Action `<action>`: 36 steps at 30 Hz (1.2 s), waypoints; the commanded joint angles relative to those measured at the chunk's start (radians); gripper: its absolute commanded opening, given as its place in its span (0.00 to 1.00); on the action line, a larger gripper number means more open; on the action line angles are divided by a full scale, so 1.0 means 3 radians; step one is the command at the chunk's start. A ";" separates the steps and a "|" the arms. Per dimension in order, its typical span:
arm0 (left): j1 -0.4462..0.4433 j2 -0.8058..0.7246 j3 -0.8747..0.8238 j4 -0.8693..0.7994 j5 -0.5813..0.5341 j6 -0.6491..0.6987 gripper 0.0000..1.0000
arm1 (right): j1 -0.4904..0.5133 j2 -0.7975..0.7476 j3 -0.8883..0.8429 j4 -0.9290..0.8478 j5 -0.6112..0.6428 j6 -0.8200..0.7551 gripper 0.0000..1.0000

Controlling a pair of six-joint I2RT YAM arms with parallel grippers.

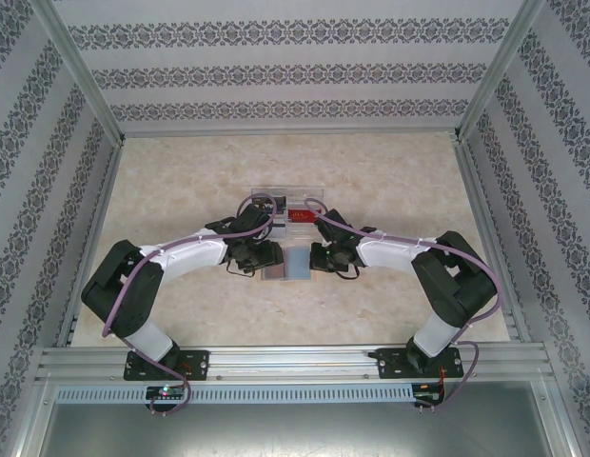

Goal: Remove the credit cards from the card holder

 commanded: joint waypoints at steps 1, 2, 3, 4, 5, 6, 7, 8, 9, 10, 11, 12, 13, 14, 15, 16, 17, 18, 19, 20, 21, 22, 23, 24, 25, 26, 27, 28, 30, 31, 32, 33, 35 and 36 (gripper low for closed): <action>0.0028 0.0078 -0.0007 -0.0006 0.0058 0.0057 0.55 | 0.0067 0.0157 -0.0023 -0.0108 -0.0046 0.0044 0.09; 0.0029 0.0093 -0.0003 0.0009 0.0079 0.0062 0.56 | 0.0067 0.0157 -0.0020 -0.0108 -0.0042 0.0043 0.09; 0.0028 0.0106 -0.0006 0.0023 0.0100 0.0063 0.55 | 0.0064 0.0157 -0.0020 -0.0111 -0.0047 0.0045 0.09; 0.0028 0.0118 -0.0009 0.0036 0.0117 0.0067 0.55 | 0.0064 0.0157 -0.0020 -0.0104 -0.0043 0.0050 0.09; 0.0028 0.0129 -0.0012 0.0055 0.0139 0.0065 0.55 | 0.0067 0.0160 -0.0023 -0.0107 -0.0046 0.0047 0.09; 0.0028 0.0139 -0.0018 0.0063 0.0143 0.0064 0.55 | 0.0066 0.0162 -0.0017 -0.0108 -0.0048 0.0050 0.09; 0.0028 0.0158 -0.0010 0.0052 0.0139 0.0059 0.55 | 0.0064 0.0166 -0.0018 -0.0104 -0.0051 0.0050 0.09; 0.0028 0.0171 -0.0015 0.0052 0.0140 0.0058 0.55 | 0.0064 0.0167 -0.0011 -0.0107 -0.0049 0.0050 0.09; 0.0028 0.0181 -0.0015 0.0047 0.0140 0.0050 0.55 | 0.0069 0.0167 -0.0011 -0.0106 -0.0048 0.0045 0.09; 0.0026 0.0190 -0.0014 0.0042 0.0140 0.0052 0.55 | 0.0067 0.0167 -0.0010 -0.0108 -0.0051 0.0045 0.09; 0.0024 0.0196 -0.0017 0.0041 0.0144 0.0045 0.55 | 0.0067 0.0171 -0.0010 -0.0107 -0.0052 0.0046 0.09; 0.0028 0.0202 -0.0018 0.0037 0.0141 0.0047 0.55 | 0.0067 0.0172 -0.0008 -0.0110 -0.0051 0.0046 0.09; 0.0028 0.0210 -0.0013 0.0031 0.0140 0.0047 0.55 | 0.0067 0.0172 -0.0013 -0.0109 -0.0050 0.0045 0.09; 0.0028 0.0199 -0.0015 0.0027 0.0140 0.0047 0.55 | 0.0066 0.0172 -0.0010 -0.0108 -0.0050 0.0042 0.09; 0.0028 0.0188 -0.0017 0.0019 0.0124 0.0047 0.55 | 0.0066 0.0173 -0.0010 -0.0113 -0.0055 0.0043 0.09; 0.0026 0.0158 -0.0017 0.0012 0.0100 0.0045 0.54 | 0.0067 0.0180 -0.0011 -0.0107 -0.0054 0.0045 0.09; 0.0028 0.0121 -0.0022 0.0003 0.0076 0.0047 0.55 | 0.0070 0.0181 -0.0010 -0.0105 -0.0055 0.0045 0.09; 0.0028 0.0084 -0.0023 -0.0012 0.0043 0.0047 0.54 | 0.0067 0.0182 -0.0010 -0.0108 -0.0058 0.0043 0.09; 0.0028 0.0055 -0.0019 -0.0030 0.0010 0.0045 0.55 | 0.0067 0.0182 -0.0005 -0.0108 -0.0060 0.0045 0.09; 0.0029 0.0021 -0.0019 -0.0049 -0.0023 0.0047 0.55 | 0.0069 0.0183 -0.0006 -0.0108 -0.0059 0.0044 0.09; 0.0032 -0.0001 -0.0021 -0.0072 -0.0063 0.0047 0.55 | 0.0066 0.0182 -0.0005 -0.0107 -0.0062 0.0042 0.09; 0.0030 -0.0018 -0.0014 -0.0099 -0.0100 0.0047 0.55 | 0.0067 0.0184 -0.0005 -0.0104 -0.0061 0.0045 0.09; 0.0032 -0.0023 -0.0013 -0.0129 -0.0128 0.0047 0.54 | 0.0067 0.0182 -0.0005 -0.0107 -0.0059 0.0044 0.09; 0.0033 -0.0013 -0.0012 -0.0141 -0.0135 0.0052 0.54 | 0.0067 0.0190 0.0000 -0.0105 -0.0059 0.0047 0.09; 0.0034 -0.0004 -0.0012 -0.0143 -0.0129 0.0052 0.54 | 0.0067 0.0189 -0.0001 -0.0104 -0.0059 0.0045 0.09; 0.0033 0.0014 -0.0008 -0.0148 -0.0124 0.0052 0.54 | 0.0067 0.0187 0.0000 -0.0108 -0.0067 0.0046 0.09; 0.0033 0.0031 -0.0011 -0.0149 -0.0120 0.0047 0.54 | 0.0067 0.0187 0.0000 -0.0107 -0.0065 0.0045 0.09; 0.0033 0.0046 -0.0012 -0.0148 -0.0111 0.0047 0.54 | 0.0063 0.0187 0.0000 -0.0103 -0.0063 0.0046 0.09; 0.0033 0.0077 -0.0017 -0.0141 -0.0093 0.0045 0.54 | 0.0071 0.0190 0.0000 -0.0107 -0.0066 0.0045 0.09; 0.0031 0.0089 -0.0018 -0.0125 -0.0076 0.0050 0.54 | 0.0072 0.0191 0.0000 -0.0109 -0.0072 0.0043 0.09; 0.0033 0.0102 -0.0020 -0.0101 -0.0044 0.0052 0.54 | 0.0069 0.0192 0.0005 -0.0109 -0.0073 0.0045 0.09; 0.0032 0.0115 -0.0028 -0.0075 -0.0008 0.0057 0.54 | 0.0071 0.0193 0.0005 -0.0109 -0.0071 0.0043 0.09; 0.0033 0.0139 -0.0031 -0.0004 0.0068 0.0061 0.54 | 0.0069 0.0193 0.0009 -0.0112 -0.0071 0.0045 0.09; 0.0030 0.0152 -0.0040 0.0031 0.0104 0.0063 0.54 | 0.0071 0.0198 0.0010 -0.0107 -0.0073 0.0045 0.09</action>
